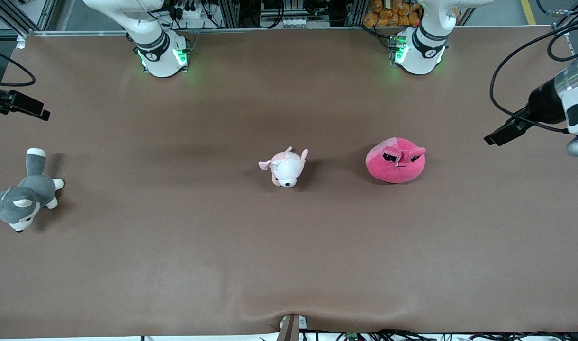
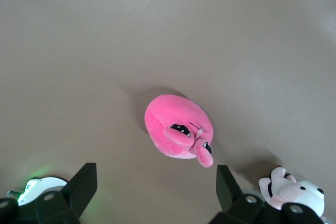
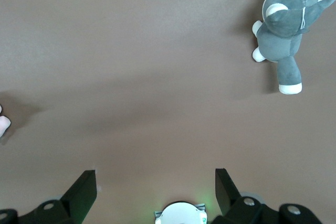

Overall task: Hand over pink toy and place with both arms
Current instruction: 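Move the left gripper down over the pink plush toy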

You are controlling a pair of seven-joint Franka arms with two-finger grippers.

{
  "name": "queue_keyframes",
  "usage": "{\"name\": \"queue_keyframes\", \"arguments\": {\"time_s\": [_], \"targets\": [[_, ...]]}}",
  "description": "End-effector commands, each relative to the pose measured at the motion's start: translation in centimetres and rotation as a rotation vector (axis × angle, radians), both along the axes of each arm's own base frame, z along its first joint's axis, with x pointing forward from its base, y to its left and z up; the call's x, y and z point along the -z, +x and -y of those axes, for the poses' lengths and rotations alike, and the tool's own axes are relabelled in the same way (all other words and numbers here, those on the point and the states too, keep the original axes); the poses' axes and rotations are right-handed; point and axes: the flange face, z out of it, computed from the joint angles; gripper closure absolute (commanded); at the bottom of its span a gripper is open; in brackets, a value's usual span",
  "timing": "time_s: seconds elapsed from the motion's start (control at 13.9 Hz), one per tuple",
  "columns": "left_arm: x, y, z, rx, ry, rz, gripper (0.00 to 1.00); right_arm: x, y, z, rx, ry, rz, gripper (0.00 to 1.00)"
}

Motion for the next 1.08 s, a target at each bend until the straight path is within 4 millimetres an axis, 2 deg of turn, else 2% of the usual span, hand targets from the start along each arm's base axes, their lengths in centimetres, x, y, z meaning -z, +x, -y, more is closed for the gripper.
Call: {"name": "queue_keyframes", "arguments": {"time_s": [0.0, 0.22, 0.43, 0.79, 1.01], "targets": [[0.2, 0.6, 1.3, 0.008, -0.006, 0.003, 0.0, -0.7, -0.4, -0.3, 0.011, -0.006, 0.002, 0.0], [1.0, 1.1, 1.8, 0.011, -0.006, -0.01, 0.0, -0.7, -0.4, -0.3, 0.009, -0.006, 0.002, 0.0], [1.1, 1.2, 1.4, 0.013, 0.009, -0.009, 0.0, -0.7, -0.4, -0.3, 0.009, -0.006, 0.002, 0.0], [0.0, 1.3, 0.0, -0.001, 0.043, 0.018, 0.0, -0.6, -0.4, -1.0, -0.005, -0.005, -0.001, 0.0], [-0.9, 1.5, 0.6, 0.009, 0.055, 0.041, 0.0, -0.6, -0.4, -1.1, -0.006, -0.005, 0.001, 0.0]]}}
